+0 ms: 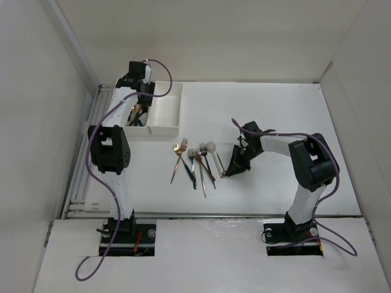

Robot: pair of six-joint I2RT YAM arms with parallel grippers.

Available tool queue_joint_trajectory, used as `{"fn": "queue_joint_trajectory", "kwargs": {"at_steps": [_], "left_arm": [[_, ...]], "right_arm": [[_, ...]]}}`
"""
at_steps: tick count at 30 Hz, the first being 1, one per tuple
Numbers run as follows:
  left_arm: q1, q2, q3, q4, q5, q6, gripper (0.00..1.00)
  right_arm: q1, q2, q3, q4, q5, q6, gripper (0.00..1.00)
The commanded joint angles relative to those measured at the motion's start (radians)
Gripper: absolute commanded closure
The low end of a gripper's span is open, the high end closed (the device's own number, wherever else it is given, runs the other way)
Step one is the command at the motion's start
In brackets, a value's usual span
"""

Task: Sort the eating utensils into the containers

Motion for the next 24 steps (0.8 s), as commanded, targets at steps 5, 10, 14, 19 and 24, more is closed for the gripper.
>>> {"fn": "queue_joint_trajectory", "kwargs": {"at_steps": [5,10,14,19,24], "left_arm": [[-0.007,-0.098,0.012,-0.024,0.051,0.022,0.39],[-0.028,-0.175,-0.044,0.005,0.302,0.165,0.39],[-0.113,-0.278,-0.151,0.044,0.391,0.532,0.36],[-0.205,-0.33,-0.238,0.094,0.403,0.96,0.31],[-0.329,-0.476,-0.477,0.369,0.497,1.297,0.29]], "right_arm": [[-0.009,0.041,0.022,0.028,0.034,-0.037,0.97],[-0.044,0.03,0.036,0.019,0.06,-0.061,1.0],[-0.075,-0.005,0.192,-0.105,0.191,-0.15,1.0],[-0.075,0.013,0.479,-0.239,0.241,-0.227,1.0],[-0.075,0.058,0.627,-0.271,0.197,-0.236,1.0]]}}
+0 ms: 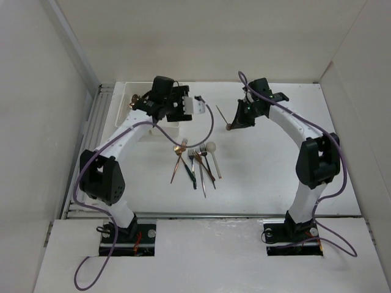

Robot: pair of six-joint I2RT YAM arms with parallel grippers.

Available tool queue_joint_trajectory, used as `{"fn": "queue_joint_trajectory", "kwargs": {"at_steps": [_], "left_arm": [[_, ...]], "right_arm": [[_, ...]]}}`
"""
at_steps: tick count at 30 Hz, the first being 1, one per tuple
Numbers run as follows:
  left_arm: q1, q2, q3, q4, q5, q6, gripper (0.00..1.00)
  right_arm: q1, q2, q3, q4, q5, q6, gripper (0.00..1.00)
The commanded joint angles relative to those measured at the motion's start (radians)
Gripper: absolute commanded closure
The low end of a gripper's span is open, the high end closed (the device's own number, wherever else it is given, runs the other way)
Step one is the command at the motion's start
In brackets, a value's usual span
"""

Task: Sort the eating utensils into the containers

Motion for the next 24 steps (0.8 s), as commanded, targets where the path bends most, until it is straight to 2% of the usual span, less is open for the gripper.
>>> {"fn": "queue_joint_trajectory", "kwargs": {"at_steps": [1,8,11,14,17,22,24], "left_arm": [[-0.06,-0.114,-0.177,0.207,0.109,0.333,0.29],[-0.188,-0.179,-0.365,0.485,0.129,0.466,0.23],[-0.212,-0.141,-0.399,0.599,0.114,0.57,0.23],[-0.231,-0.087,-0.41,0.679,0.075,0.583,0.23],[-0.231,-0.039,-0.41,0.691,0.044,0.592,0.23],[-0.231,-0.015,-0.401,0.682,0.024,0.604,0.32],[-0.231,-0.015,-0.4,0.673,0.035,0.604,0.48]], "right_arm": [[0.012,0.039,0.097,-0.091,-0.004,-0.036,1.0],[0.061,0.026,0.169,-0.111,-0.05,-0.036,1.0],[0.086,0.026,0.178,-0.111,-0.077,-0.027,1.0],[0.106,0.048,0.197,-0.111,-0.108,-0.018,1.0],[0.124,0.048,0.206,-0.111,-0.123,-0.018,1.0],[0.133,0.048,0.215,-0.102,-0.157,-0.009,1.0],[0.133,0.048,0.224,-0.102,-0.157,-0.009,1.0]]}}
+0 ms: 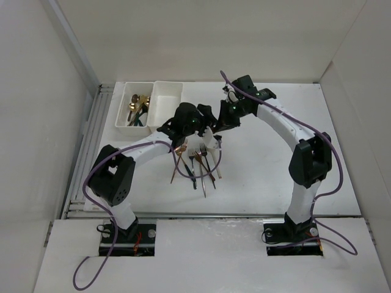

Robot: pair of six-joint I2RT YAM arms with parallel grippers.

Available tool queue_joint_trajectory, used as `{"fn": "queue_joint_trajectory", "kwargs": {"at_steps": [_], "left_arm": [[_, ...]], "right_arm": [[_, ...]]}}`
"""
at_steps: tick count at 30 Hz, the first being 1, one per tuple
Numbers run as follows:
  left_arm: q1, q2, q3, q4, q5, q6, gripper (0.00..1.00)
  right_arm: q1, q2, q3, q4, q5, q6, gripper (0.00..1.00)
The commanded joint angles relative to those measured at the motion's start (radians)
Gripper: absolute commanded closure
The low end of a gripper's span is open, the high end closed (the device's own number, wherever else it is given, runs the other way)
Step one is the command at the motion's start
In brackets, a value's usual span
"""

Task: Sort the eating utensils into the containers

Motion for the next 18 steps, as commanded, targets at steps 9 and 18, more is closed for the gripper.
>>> {"fn": "queue_joint_trajectory", "kwargs": {"at_steps": [9,18], "left_arm": [[-0.005,-0.043,0.0,0.057,-0.018,-0.086,1.0],[0.061,-0.071,0.144,-0.252,0.087,-0.558,1.0]], "right_arm": [[0.002,0.008,0.063,0.038,-0.072,0.024,1.0],[-0.05,-0.01,0.077,0.132,-0.139,0.065,0.98]]}}
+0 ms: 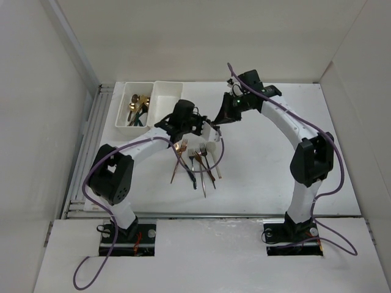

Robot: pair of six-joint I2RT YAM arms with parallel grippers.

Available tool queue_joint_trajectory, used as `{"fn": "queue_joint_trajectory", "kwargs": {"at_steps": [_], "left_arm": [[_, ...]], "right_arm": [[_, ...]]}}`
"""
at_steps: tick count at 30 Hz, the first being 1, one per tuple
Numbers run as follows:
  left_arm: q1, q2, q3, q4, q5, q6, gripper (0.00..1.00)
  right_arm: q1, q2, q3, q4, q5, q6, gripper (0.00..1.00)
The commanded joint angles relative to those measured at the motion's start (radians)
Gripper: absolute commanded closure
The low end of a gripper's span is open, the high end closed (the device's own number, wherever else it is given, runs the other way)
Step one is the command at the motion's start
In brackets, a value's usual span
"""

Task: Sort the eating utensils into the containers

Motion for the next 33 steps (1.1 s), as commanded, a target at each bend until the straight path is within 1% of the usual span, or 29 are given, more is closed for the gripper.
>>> {"fn": "queue_joint_trajectory", "kwargs": {"at_steps": [1,3,4,5,6,7,8,9,10,12,13,14,16,17,18,21,23,24,26,27,28,30,31,33], "left_arm": [[0.041,-0.08,0.144,-0.123,0.12,-0.275,1.0],[0.051,-0.071,0.184,-0.209,0.157,-0.339,1.0],[0.051,-0.071,0.2,-0.221,0.167,-0.418,1.0],[0.063,-0.061,0.227,-0.232,0.168,-0.463,1.0],[0.078,-0.052,0.243,-0.264,0.192,-0.503,1.0],[0.091,-0.052,0.258,-0.283,0.204,-0.543,1.0],[0.104,-0.04,0.285,-0.299,0.217,-0.588,1.0],[0.12,-0.04,0.299,-0.316,0.23,-0.679,1.0],[0.162,-0.028,0.312,-0.35,0.247,-0.726,1.0],[0.216,-0.005,0.348,-0.372,0.29,-0.837,1.0],[0.248,0.018,0.362,-0.395,0.304,-0.96,1.0],[0.318,0.032,0.394,-0.41,0.338,-1.012,1.0],[0.391,0.064,0.43,-0.439,0.364,-1.097,1.0],[0.455,0.099,0.445,-0.45,0.364,-1.182,1.0],[0.489,0.116,0.462,-0.459,0.364,-1.221,1.0],[0.577,0.182,0.532,-0.488,0.387,-1.28,1.0],[0.589,0.193,0.56,-0.497,0.387,-1.264,1.0],[0.601,0.193,0.56,-0.475,0.334,-1.264,1.0],[0.624,0.193,0.56,-0.445,0.281,-1.325,1.0],[0.637,0.218,0.56,-0.436,0.255,-1.341,1.0],[0.656,0.232,0.56,-0.436,0.167,-1.356,1.0],[0.657,0.264,0.595,-0.436,0.041,-1.389,1.0],[0.666,0.303,0.609,-0.467,-0.037,-1.389,0.91],[0.666,0.34,0.643,-0.487,-0.061,-1.36,0.64]], "right_arm": [[-0.009,-0.016,0.06,0.08,-0.062,0.019,0.89],[-0.009,-0.005,0.072,0.089,-0.08,0.019,0.59],[-0.009,-0.005,0.072,0.089,-0.092,0.029,0.47],[-0.019,-0.005,0.072,0.117,-0.092,0.03,0.39],[-0.02,-0.02,0.052,0.138,-0.102,0.064,0.32],[-0.032,-0.031,0.035,0.161,-0.102,0.083,0.19],[-0.052,-0.042,-0.004,0.184,-0.102,0.105,0.13],[-0.064,-0.066,-0.026,0.231,-0.102,0.128,0.12],[-0.076,-0.079,-0.044,0.249,-0.102,0.178,0.1],[-0.096,-0.111,-0.112,0.301,-0.041,0.221,0.09],[-0.096,-0.143,-0.132,0.301,-0.015,0.236,0.09],[-0.096,-0.155,-0.158,0.301,0.04,0.249,0.07],[-0.096,-0.177,-0.182,0.301,0.076,0.249,0.06],[-0.096,-0.191,-0.192,0.301,0.094,0.249,0.06],[-0.096,-0.191,-0.192,0.292,0.105,0.238,0.0],[-0.096,-0.191,-0.192,0.261,0.119,0.195,0.0],[-0.086,-0.181,-0.192,0.261,0.119,0.195,0.0],[-0.086,-0.181,-0.183,0.261,0.119,0.186,0.0],[-0.086,-0.181,-0.17,0.238,0.131,0.186,0.0],[-0.076,-0.181,-0.17,0.223,0.147,0.165,0.0],[-0.076,-0.181,-0.161,0.206,0.188,0.155,0.0],[-0.064,-0.181,-0.161,0.151,0.231,0.137,0.0],[-0.064,-0.169,-0.161,0.137,0.248,0.119,0.0],[-0.034,-0.152,-0.15,0.085,0.3,0.088,0.0]]}}
